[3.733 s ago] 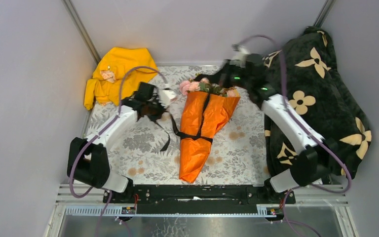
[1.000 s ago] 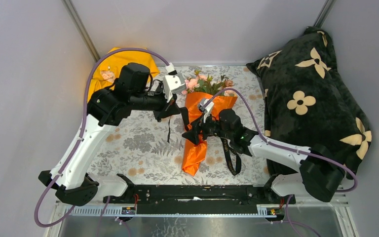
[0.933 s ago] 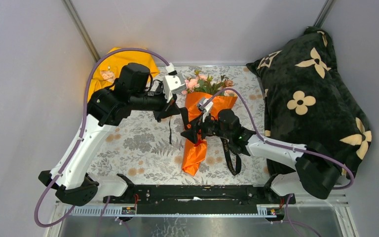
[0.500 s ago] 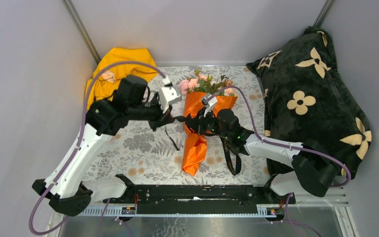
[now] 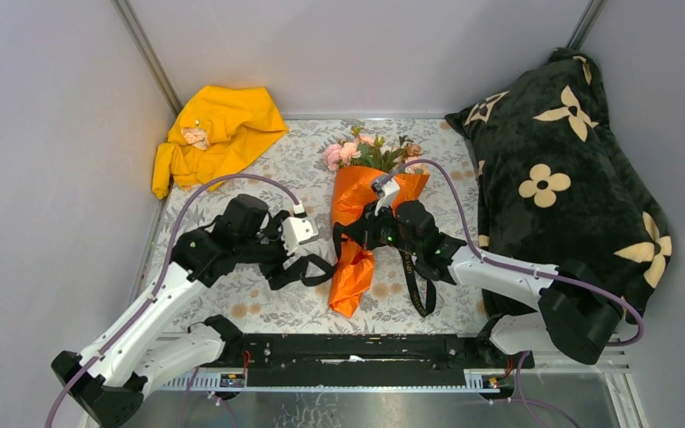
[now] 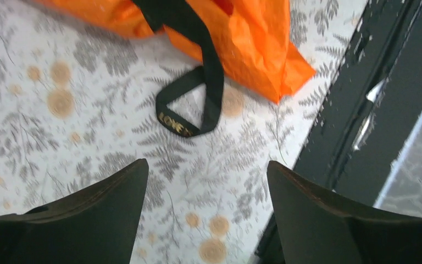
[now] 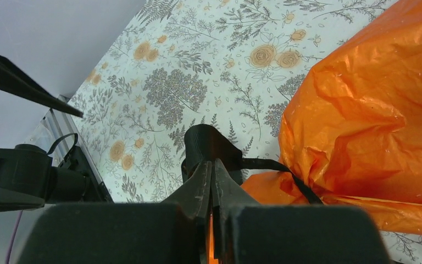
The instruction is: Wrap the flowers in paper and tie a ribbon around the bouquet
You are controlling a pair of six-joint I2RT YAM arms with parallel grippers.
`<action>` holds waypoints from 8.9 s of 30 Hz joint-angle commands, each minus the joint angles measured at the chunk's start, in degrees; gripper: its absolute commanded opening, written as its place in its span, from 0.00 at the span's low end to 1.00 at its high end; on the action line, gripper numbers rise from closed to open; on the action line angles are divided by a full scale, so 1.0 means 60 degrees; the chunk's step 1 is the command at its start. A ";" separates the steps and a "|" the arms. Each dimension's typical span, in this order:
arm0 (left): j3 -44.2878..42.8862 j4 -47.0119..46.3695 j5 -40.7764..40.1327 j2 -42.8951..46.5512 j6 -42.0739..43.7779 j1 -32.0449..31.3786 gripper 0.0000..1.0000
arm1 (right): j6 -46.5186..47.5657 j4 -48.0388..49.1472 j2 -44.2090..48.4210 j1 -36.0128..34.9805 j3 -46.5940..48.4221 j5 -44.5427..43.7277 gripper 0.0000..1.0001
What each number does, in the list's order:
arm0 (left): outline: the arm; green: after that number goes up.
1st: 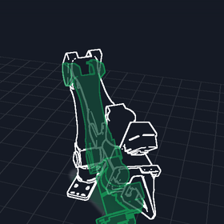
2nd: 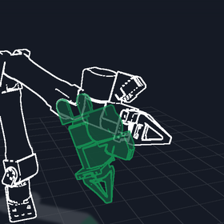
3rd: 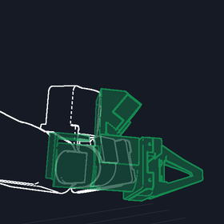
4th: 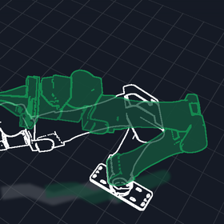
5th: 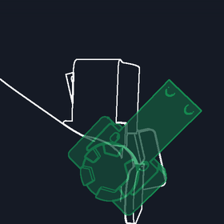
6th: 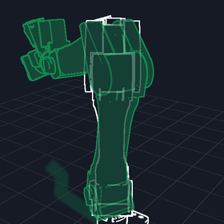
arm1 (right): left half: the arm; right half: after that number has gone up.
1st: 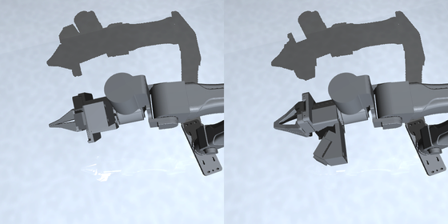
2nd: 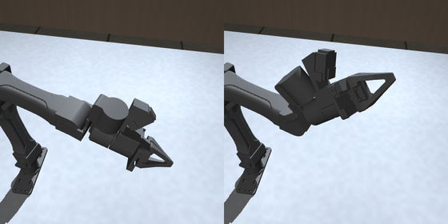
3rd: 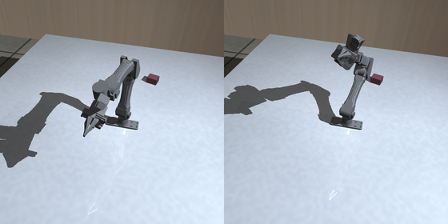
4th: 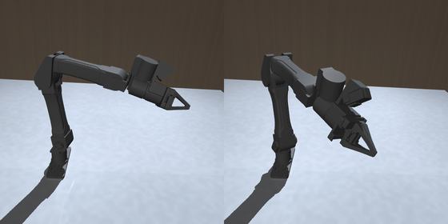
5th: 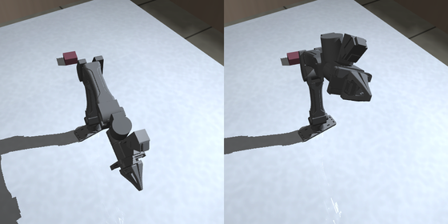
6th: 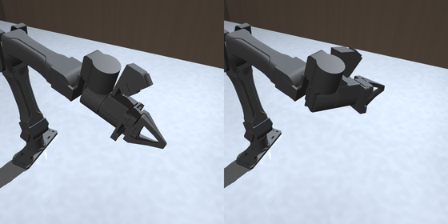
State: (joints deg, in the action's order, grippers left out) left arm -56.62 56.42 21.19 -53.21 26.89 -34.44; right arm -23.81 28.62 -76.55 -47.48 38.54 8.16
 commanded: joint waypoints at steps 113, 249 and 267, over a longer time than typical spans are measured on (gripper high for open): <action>0.5953 -1.6234 0.4504 -0.3866 -0.1374 0.0617 0.00 | 0.2743 -0.6619 -0.2026 0.1317 0.6810 0.1787 0.80; -0.3143 -0.7043 0.4796 -0.7695 -0.0866 -0.5115 0.00 | 0.0781 -0.3866 -0.1712 0.1967 0.3077 0.3135 0.00; -0.1917 -0.3126 0.3291 -0.5042 0.1084 -0.2034 0.83 | -0.0092 -0.3555 -0.1500 0.1758 0.2923 0.2964 0.00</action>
State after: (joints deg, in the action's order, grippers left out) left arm -68.62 32.01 38.65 -88.58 34.81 -54.00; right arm -22.35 5.04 -87.39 -35.94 54.46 25.80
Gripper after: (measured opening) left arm 0.857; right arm 0.011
